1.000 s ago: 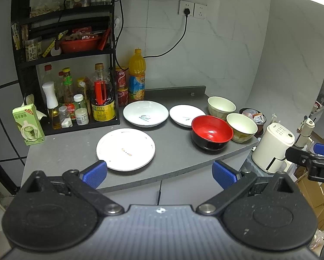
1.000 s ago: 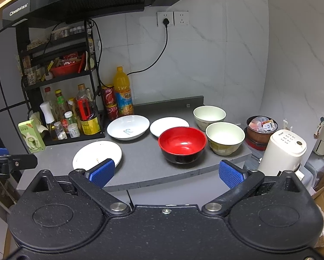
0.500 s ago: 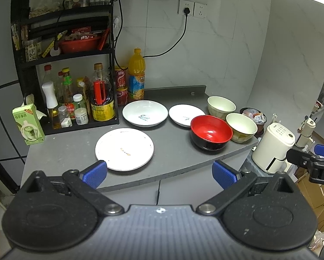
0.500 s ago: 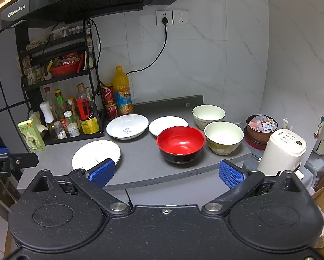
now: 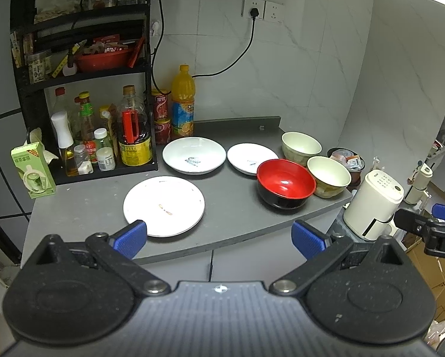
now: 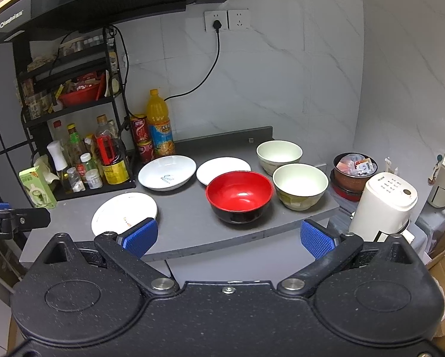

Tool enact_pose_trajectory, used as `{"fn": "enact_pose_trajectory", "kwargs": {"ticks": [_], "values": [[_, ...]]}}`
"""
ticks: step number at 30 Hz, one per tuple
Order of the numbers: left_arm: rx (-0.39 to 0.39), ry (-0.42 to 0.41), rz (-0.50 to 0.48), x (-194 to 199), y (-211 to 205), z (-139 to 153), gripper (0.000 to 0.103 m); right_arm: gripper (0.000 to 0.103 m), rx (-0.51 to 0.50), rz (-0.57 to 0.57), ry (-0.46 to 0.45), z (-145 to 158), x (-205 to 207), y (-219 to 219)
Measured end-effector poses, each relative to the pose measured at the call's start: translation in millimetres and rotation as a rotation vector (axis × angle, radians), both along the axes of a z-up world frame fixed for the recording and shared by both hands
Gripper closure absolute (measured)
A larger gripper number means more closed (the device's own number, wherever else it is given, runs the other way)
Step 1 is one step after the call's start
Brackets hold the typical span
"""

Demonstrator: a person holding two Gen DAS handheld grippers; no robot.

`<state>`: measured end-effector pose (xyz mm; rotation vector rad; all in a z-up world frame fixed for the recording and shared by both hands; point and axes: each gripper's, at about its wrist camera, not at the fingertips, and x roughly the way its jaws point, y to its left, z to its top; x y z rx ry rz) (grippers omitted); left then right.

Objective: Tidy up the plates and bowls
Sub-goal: 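Move the right gripper toward the bowls on the counter, then reach the right gripper past the red bowl to the large cream bowl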

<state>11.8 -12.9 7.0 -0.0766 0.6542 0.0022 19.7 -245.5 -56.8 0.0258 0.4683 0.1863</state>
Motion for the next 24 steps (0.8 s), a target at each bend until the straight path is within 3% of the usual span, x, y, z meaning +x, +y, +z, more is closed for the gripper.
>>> {"fn": "enact_pose_trajectory", "kwargs": {"ticks": [9, 24], "values": [[-0.007, 0.012, 0.001, 16.1, -5.8, -1.2, 0.001, 0.000, 0.005, -0.003, 0.016, -0.9, 10.6, 0.3], [-0.058, 0.062, 0.031, 87.5, 13.8, -15.6, 0.001, 0.000, 0.009, -0.022, 0.059, -2.1, 87.3, 15.8]]}}
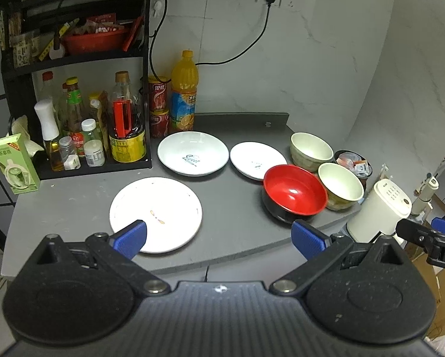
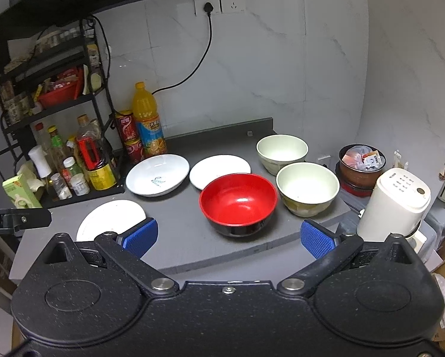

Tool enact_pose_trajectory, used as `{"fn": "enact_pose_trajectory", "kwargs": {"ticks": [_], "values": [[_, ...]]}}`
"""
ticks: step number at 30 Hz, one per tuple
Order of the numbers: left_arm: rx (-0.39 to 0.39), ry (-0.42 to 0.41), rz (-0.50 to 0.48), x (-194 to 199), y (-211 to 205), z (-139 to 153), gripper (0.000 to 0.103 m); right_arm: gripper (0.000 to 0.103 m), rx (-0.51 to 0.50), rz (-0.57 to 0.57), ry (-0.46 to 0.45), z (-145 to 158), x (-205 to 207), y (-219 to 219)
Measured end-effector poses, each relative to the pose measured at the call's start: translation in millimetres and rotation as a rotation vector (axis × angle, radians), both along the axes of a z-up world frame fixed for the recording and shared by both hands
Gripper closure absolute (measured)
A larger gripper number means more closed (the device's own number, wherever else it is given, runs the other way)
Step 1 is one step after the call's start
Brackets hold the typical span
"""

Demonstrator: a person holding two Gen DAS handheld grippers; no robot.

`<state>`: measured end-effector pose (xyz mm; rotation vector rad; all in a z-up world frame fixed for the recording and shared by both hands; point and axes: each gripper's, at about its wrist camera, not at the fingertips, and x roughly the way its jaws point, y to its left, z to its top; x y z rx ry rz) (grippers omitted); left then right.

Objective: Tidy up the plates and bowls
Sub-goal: 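Reach the right gripper past the red bowl to the large cream bowl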

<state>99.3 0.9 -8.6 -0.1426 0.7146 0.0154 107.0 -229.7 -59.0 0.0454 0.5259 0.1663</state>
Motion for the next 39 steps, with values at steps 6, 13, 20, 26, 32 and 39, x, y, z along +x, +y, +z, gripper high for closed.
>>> {"fn": "enact_pose_trajectory", "kwargs": {"ticks": [6, 13, 20, 26, 32, 39], "values": [[-0.003, 0.015, 0.004, 43.8, 13.9, -5.4, 0.001, 0.000, 0.005, -0.029, 0.007, -0.9, 36.2, 8.6], [-0.004, 0.023, -0.026, 91.9, 27.5, -10.9, 0.001, 0.000, 0.023, -0.075, 0.019, -4.5, 72.9, 17.4], [-0.013, 0.031, -0.066, 131.3, 37.2, -14.4, 0.001, 0.000, 0.040, -0.153, 0.028, -7.0, 95.2, 20.0], [-0.015, 0.054, -0.092, 158.8, 42.3, -19.8, 0.001, 0.000, 0.053, -0.198, 0.043, -11.9, 107.8, 17.5], [-0.030, 0.070, -0.123, 177.1, 38.4, -24.2, 0.002, 0.000, 0.061, -0.240, 0.058, -17.5, 119.2, 7.0], [-0.053, 0.079, -0.166, 195.6, 19.6, -29.8, 0.003, 0.000, 0.075, -0.274, 0.068, -24.8, 132.9, -14.4]]}}
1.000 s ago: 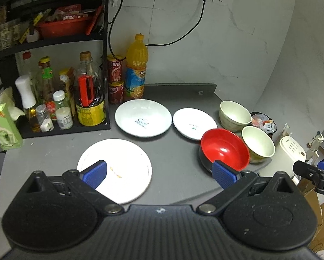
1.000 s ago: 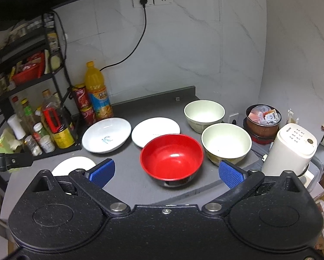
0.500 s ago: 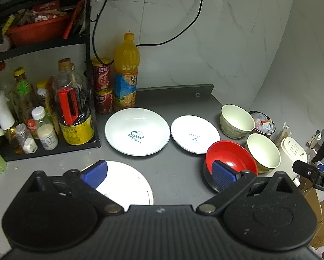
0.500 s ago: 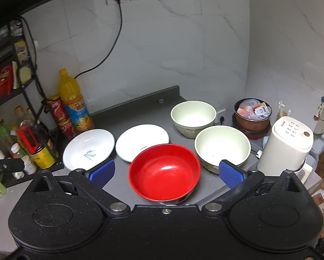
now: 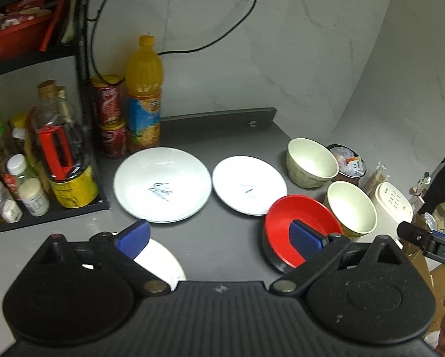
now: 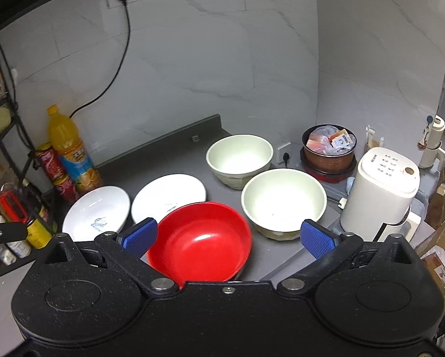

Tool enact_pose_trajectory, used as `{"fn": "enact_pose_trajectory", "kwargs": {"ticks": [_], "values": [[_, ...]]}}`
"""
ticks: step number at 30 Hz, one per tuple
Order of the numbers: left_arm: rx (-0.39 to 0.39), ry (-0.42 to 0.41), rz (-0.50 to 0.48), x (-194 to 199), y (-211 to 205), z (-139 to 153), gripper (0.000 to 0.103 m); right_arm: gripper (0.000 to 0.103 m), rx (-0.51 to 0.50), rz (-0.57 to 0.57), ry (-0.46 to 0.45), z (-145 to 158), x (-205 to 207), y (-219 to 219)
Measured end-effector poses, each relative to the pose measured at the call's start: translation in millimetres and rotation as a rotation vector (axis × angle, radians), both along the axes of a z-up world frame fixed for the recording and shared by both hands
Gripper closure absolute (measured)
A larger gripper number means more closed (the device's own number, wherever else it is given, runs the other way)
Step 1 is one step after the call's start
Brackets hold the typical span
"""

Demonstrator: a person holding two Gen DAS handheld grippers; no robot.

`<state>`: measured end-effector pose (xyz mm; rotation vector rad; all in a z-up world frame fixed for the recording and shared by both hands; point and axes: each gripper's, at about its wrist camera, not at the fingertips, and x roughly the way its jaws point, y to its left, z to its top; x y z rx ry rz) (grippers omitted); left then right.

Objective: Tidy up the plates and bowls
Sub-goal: 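Reach the right gripper past the red bowl to the large cream bowl, then close the right gripper on the rim of the large cream bowl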

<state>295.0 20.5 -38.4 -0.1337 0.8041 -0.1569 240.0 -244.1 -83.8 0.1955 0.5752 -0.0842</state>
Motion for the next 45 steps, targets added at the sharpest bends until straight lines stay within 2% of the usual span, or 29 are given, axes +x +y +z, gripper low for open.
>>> {"fn": "enact_pose_trajectory", "kwargs": {"ticks": [10, 19, 23, 26, 32, 33, 34, 36, 39, 45], "values": [[-0.008, 0.004, -0.021, 34.8, -45.7, -2.9, 0.003, 0.001, 0.013, -0.002, -0.001, -5.2, 32.7, -38.7], [-0.014, 0.005, -0.051, 68.1, -94.7, -8.4, 0.005, 0.001, 0.024, -0.007, 0.039, -17.3, 60.7, -75.6], [-0.022, 0.032, -0.075, 80.5, -115.1, -19.6, 0.010, 0.001, 0.030, -0.007, 0.061, -26.2, 72.4, -89.9], [-0.018, 0.063, -0.086, 91.1, -130.8, -30.4, 0.018, 0.001, 0.032, -0.008, 0.084, -33.1, 82.4, -98.9], [-0.024, 0.105, -0.104, 114.8, -160.4, -48.2, 0.024, 0.001, 0.062, -0.005, 0.133, -50.0, 103.8, -120.9], [-0.026, 0.113, -0.111, 118.7, -165.4, -51.0, 0.030, 0.004, 0.065, -0.004, 0.141, -52.9, 107.6, -123.9], [-0.028, 0.128, -0.118, 124.0, -171.4, -54.7, 0.031, 0.010, 0.068, -0.003, 0.150, -56.0, 111.2, -126.9], [-0.030, 0.145, -0.127, 130.7, -179.6, -60.0, 0.036, 0.014, 0.084, 0.000, 0.177, -65.0, 119.9, -133.8], [-0.026, 0.168, -0.140, 144.1, -196.1, -68.4, 0.036, 0.020, 0.104, -0.002, 0.219, -76.9, 131.2, -142.4], [-0.018, 0.194, -0.148, 165.4, -224.1, -82.8, 0.036, 0.021, 0.151, -0.010, 0.278, -97.0, 152.6, -159.2]]}}
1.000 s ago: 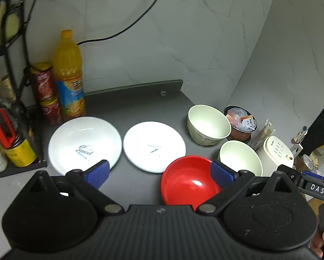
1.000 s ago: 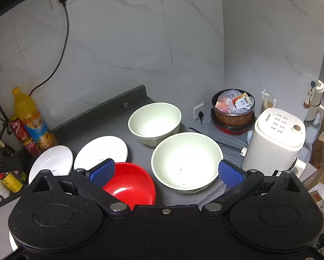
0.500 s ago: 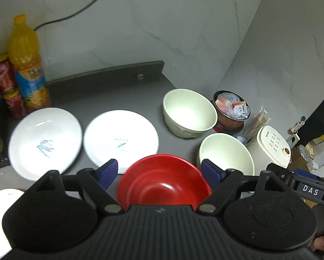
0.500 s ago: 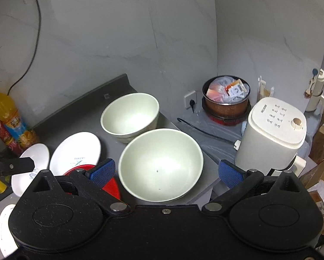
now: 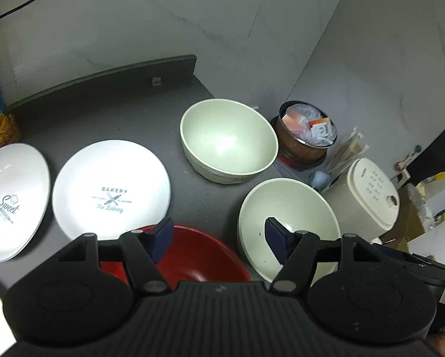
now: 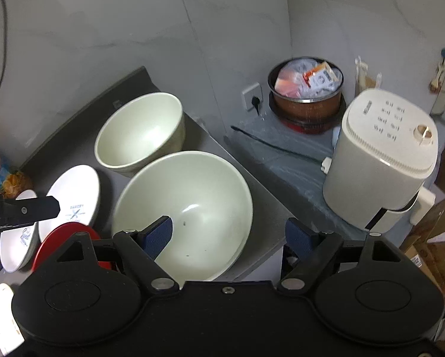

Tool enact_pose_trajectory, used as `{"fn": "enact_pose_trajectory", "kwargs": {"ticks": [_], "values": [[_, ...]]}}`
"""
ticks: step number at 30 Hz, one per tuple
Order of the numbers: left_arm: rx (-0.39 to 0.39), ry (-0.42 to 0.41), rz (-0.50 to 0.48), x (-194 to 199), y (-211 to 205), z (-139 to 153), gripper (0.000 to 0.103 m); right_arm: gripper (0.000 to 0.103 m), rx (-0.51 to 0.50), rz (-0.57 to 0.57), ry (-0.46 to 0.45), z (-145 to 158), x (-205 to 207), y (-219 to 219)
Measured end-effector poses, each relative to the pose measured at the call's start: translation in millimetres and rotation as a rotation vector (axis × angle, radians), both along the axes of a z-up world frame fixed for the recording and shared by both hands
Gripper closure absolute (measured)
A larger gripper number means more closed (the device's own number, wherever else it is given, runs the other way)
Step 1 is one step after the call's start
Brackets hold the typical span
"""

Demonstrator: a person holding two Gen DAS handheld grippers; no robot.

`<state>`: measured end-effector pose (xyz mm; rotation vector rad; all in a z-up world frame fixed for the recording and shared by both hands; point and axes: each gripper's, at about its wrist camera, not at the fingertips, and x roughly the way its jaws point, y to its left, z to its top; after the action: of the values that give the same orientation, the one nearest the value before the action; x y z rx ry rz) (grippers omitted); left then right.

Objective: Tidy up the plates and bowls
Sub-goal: 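Close the right gripper on the rim of the large cream bowl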

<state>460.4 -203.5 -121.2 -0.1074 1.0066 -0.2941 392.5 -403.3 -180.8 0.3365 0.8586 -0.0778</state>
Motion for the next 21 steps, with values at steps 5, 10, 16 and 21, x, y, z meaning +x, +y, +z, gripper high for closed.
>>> {"fn": "enact_pose_trajectory", "kwargs": {"ticks": [5, 10, 16, 21], "values": [[0.002, 0.018, -0.030, 16.6, -21.2, -12.5, 0.037, 0.022, 0.045, 0.010, 0.026, -11.1, 12.9, -10.4], [0.015, 0.057, -0.047, 31.0, -38.2, -28.6, 0.048, 0.037, 0.087, 0.007, 0.063, -25.5, 20.6, -19.1], [0.053, 0.109, -0.039, 48.5, -53.5, -55.3, 0.055, 0.043, 0.111, 0.012, 0.112, -43.9, 29.7, -25.2], [0.084, 0.173, -0.013, 64.1, -58.3, -79.0, 0.068, 0.055, 0.136, 0.035, 0.146, -52.4, 39.1, -24.7]]}}
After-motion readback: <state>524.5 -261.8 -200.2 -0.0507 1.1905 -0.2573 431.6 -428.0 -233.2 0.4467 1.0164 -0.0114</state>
